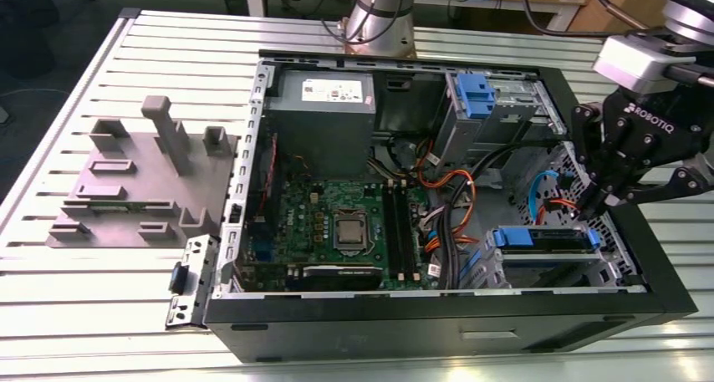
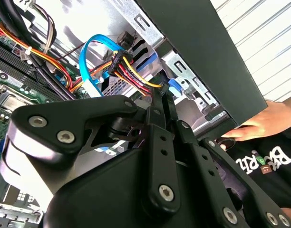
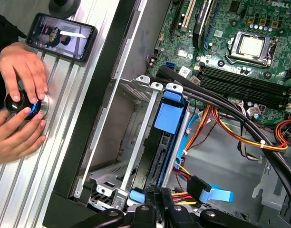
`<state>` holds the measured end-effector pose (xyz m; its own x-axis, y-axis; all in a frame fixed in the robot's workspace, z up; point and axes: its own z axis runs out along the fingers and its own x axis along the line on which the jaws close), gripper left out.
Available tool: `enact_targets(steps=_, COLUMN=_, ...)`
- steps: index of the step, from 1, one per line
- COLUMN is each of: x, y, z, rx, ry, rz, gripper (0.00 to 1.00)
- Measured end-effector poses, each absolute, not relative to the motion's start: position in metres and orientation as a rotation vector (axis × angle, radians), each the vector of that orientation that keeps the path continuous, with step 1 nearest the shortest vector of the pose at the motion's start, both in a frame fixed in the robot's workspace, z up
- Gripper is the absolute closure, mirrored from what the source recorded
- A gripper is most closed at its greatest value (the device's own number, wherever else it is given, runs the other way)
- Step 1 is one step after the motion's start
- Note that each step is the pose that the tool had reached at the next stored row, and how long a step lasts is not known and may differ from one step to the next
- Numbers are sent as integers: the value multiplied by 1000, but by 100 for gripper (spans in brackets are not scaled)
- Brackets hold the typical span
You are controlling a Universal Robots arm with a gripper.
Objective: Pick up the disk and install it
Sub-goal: 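Insert the first disk wire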
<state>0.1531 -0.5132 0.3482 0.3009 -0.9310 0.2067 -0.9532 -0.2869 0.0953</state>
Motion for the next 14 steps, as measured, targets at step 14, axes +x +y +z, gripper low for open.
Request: enact_targets(steps=14, x=145, y=-513, z=343, rx=2331, ry=-1809, rz=195, gripper=84)
